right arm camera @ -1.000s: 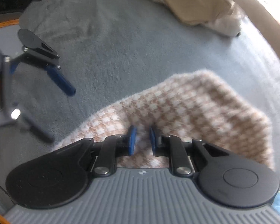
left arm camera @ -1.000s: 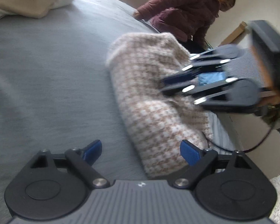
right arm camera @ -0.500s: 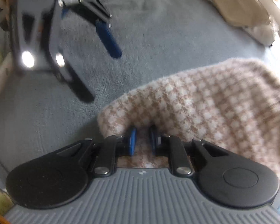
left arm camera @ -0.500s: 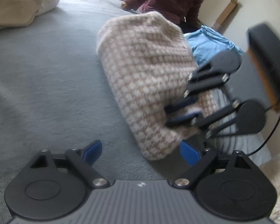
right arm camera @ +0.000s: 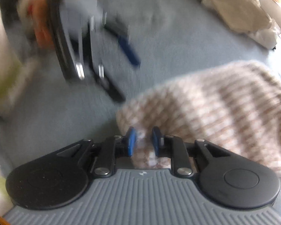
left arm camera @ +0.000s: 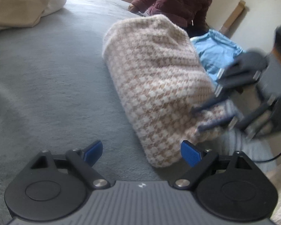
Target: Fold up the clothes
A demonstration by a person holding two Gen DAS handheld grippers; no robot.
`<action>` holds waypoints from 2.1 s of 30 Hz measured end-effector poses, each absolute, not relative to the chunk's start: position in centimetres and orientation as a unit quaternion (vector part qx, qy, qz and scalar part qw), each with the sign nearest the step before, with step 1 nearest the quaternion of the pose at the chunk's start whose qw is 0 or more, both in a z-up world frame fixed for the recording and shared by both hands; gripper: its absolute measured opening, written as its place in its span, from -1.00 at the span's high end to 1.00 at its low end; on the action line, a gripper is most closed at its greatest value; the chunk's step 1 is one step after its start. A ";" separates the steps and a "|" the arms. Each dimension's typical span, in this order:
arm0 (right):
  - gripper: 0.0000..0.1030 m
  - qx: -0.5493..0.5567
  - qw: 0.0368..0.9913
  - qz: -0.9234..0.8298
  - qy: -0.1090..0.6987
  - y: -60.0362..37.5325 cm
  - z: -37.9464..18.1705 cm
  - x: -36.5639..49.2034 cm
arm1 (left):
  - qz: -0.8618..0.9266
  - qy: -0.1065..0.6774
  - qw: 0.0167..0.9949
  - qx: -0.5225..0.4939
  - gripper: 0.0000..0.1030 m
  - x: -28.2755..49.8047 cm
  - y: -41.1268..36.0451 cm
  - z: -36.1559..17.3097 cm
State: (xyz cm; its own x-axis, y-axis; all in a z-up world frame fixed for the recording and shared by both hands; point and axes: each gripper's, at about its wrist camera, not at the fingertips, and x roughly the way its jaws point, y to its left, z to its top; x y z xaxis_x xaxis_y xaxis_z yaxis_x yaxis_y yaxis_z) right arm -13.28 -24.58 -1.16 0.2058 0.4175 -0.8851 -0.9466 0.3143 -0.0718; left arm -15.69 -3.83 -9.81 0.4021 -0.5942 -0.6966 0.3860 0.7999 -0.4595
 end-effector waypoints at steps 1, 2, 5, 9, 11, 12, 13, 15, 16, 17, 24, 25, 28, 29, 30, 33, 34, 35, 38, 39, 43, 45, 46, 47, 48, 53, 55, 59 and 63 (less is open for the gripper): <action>0.58 -0.319 0.714 0.488 0.388 -24.9 0.7 -12.8 | -0.296 0.460 0.828 -0.122 -0.77 -15.4 -3.8 -9.8; 0.52 -0.314 0.731 0.477 0.373 -25.3 2.1 -12.0 | -0.296 0.462 0.826 -0.130 -0.77 -15.1 -3.9 -9.8; 0.47 -0.317 0.788 0.396 0.350 -26.7 3.8 -9.0 | -0.298 0.472 0.819 -0.136 -0.77 -13.9 -4.9 -10.1; 0.48 -0.377 0.786 0.259 0.415 -28.0 -3.4 -5.0 | -0.290 0.489 0.817 -0.103 -0.73 -13.1 -7.5 -11.4; 0.48 -0.391 0.786 0.234 0.417 -28.3 -6.2 -4.2 | -0.282 0.487 0.819 -0.108 -0.74 -13.0 -8.2 -11.6; 0.48 -0.397 0.786 0.233 0.413 -28.3 -6.4 -4.1 | -0.280 0.486 0.821 -0.107 -0.73 -13.0 -8.6 -11.6; 0.45 -0.404 0.785 0.232 0.409 -28.1 -5.5 -4.1 | -0.279 0.485 0.822 -0.101 -0.72 -13.0 -8.9 -11.4; 0.39 -0.418 0.786 0.220 0.399 -27.8 -3.3 -4.0 | -0.280 0.486 0.822 -0.098 -0.70 -13.0 -9.1 -11.4; 0.40 -0.416 0.790 0.222 0.392 -27.5 -1.9 -3.9 | -0.280 0.487 0.821 -0.097 -0.70 -12.9 -9.2 -11.3; 0.40 -0.407 0.797 0.232 0.382 -27.0 -0.3 -3.7 | -0.280 0.488 0.821 -0.097 -0.70 -12.9 -9.3 -11.4; 0.41 -0.261 0.831 0.290 0.397 -27.0 0.8 0.8 | -0.274 0.482 0.826 -0.103 -0.70 -13.1 -9.8 -11.7; 0.41 -0.250 0.829 0.274 0.418 -26.8 -1.7 1.9 | -0.272 0.480 0.827 -0.109 -0.68 -12.9 -9.7 -11.7; 0.45 -0.126 0.854 0.253 0.437 -28.7 -2.9 4.0 | -0.276 0.485 0.821 -0.120 -0.68 -12.4 -9.9 -11.7; 0.47 -0.114 0.853 0.253 0.442 -28.8 -2.4 4.2 | -0.276 0.484 0.823 -0.113 -0.68 -12.5 -10.1 -11.6; 0.48 -0.118 0.851 0.257 0.442 -28.8 -1.7 4.2 | -0.276 0.481 0.825 -0.106 -0.66 -12.7 -10.3 -11.6; 0.52 -0.124 0.856 0.260 0.429 -29.1 0.4 2.3 | -0.272 0.476 0.830 -0.100 -0.65 -13.2 -10.8 -11.7; 0.52 -0.119 0.861 0.269 0.414 -28.8 1.0 1.4 | -0.271 0.477 0.830 -0.103 -0.65 -13.2 -10.9 -11.8; 0.52 -0.116 0.864 0.280 0.402 -28.4 1.4 1.0 | -0.267 0.476 0.831 -0.107 -0.65 -13.3 -11.0 -11.9; 0.52 -0.131 0.855 0.301 0.402 -26.3 -0.8 2.0 | -0.263 0.460 0.842 -0.095 -0.63 -13.7 -11.4 -11.6; 0.51 -0.152 0.847 0.300 0.411 -25.2 -2.7 2.6 | -0.262 0.453 0.848 -0.088 -0.59 -13.9 -11.6 -11.4; 0.50 -0.182 0.850 0.290 0.401 -23.3 -5.2 3.1 | -0.265 0.452 0.847 -0.086 -0.59 -13.9 -11.8 -11.3; 0.54 -0.173 0.852 0.286 0.403 -22.9 -3.4 3.5 | -0.267 0.457 0.844 -0.090 -0.59 -14.3 -11.7 -11.7; 0.55 -0.161 0.859 0.284 0.395 -22.8 -2.3 3.5 | -0.266 0.454 0.845 -0.090 -0.59 -14.5 -11.6 -11.8; 0.55 -0.147 0.866 0.283 0.385 -22.9 -1.0 3.3 | -0.265 0.453 0.847 -0.091 -0.59 -14.6 -11.6 -11.9; 0.55 -0.144 0.870 0.283 0.377 -23.0 -0.3 3.2 | -0.264 0.454 0.846 -0.093 -0.59 -14.6 -11.6 -11.9; 0.56 -0.184 0.865 0.243 0.399 -24.3 -5.9 4.4 | -0.269 0.455 0.843 -0.100 -0.60 -14.1 -11.3 -11.7; 0.58 -0.151 0.869 0.244 0.404 -25.2 -5.0 4.7 | -0.270 0.454 0.843 -0.096 -0.61 -14.2 -11.3 -11.8; 0.58 -0.127 0.879 0.273 0.371 -26.0 0.0 3.0 | -0.273 0.453 0.844 -0.094 -0.62 -14.1 -11.3 -11.7; 0.60 -0.188 0.852 0.294 0.389 -25.5 -0.4 0.7 | -0.273 0.449 0.845 -0.093 -0.62 -13.6 -11.7 -11.6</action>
